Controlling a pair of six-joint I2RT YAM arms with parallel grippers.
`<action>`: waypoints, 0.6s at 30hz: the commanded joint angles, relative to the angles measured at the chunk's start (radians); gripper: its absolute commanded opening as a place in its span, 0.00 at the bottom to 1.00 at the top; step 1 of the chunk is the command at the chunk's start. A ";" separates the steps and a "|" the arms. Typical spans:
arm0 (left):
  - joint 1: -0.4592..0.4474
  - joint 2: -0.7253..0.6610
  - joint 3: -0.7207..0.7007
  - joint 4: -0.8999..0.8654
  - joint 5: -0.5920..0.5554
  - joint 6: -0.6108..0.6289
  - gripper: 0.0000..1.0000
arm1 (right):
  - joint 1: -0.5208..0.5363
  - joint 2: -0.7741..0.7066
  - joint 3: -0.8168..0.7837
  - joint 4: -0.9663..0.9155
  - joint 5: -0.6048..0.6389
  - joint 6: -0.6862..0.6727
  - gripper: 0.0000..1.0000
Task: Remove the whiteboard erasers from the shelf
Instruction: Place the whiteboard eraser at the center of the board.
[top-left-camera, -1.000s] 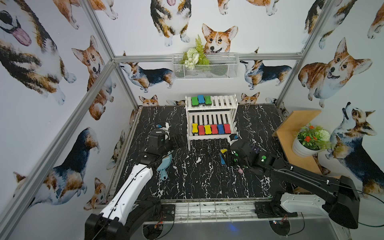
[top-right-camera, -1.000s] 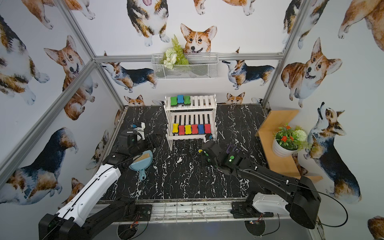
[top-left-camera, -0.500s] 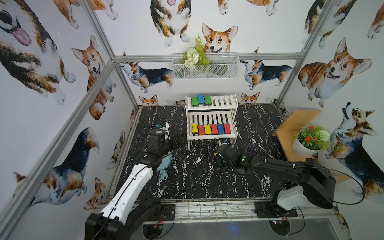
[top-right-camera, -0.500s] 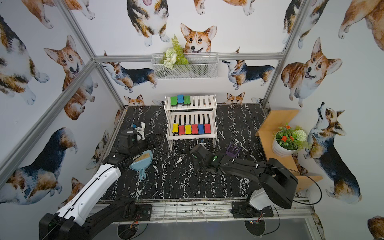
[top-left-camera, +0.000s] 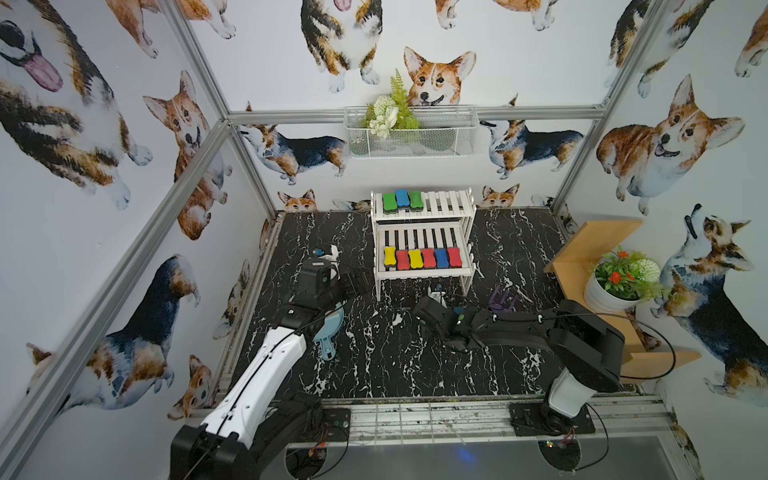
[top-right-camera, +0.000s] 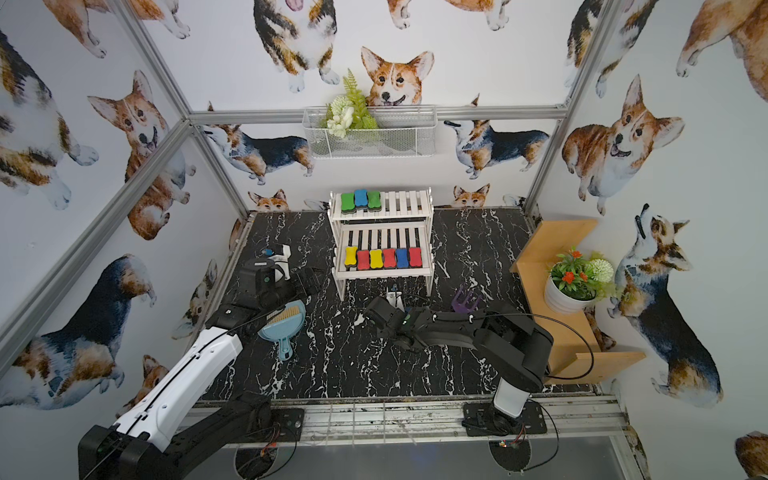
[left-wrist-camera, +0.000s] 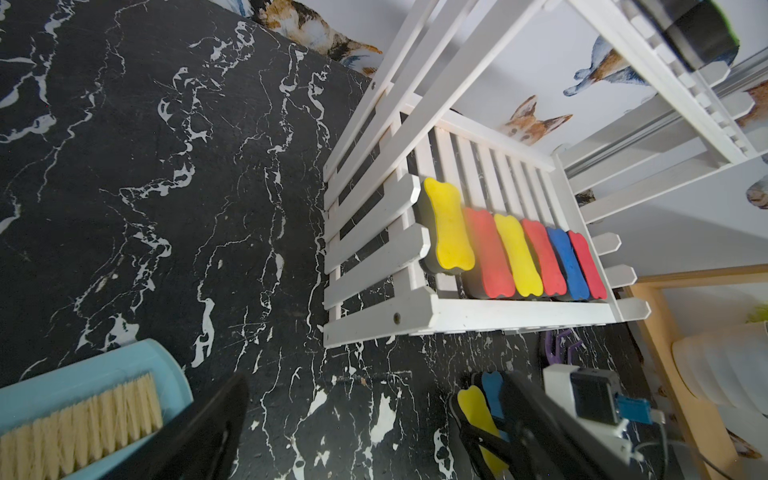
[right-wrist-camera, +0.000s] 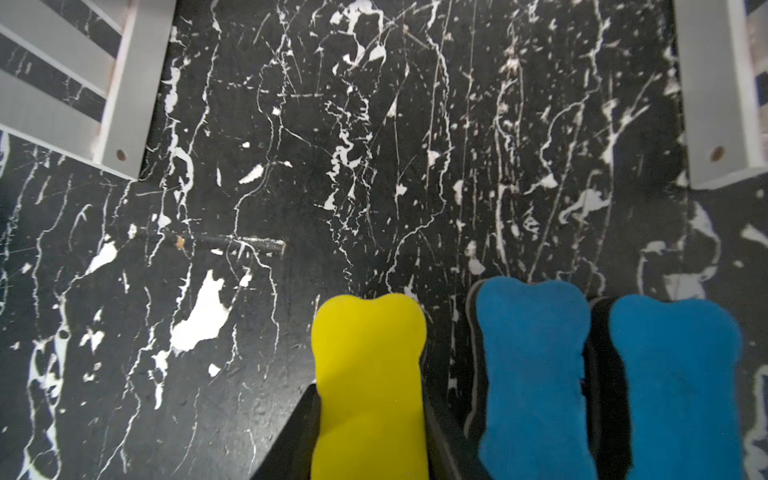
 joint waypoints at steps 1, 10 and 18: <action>0.000 -0.001 0.003 0.001 0.003 0.006 1.00 | 0.001 0.021 0.011 0.029 0.048 0.032 0.37; 0.000 0.002 -0.001 0.005 0.007 0.007 0.99 | 0.000 0.077 0.046 0.026 0.050 0.027 0.40; 0.000 0.002 -0.002 0.007 0.007 0.007 1.00 | 0.000 0.075 0.048 0.024 0.049 0.025 0.52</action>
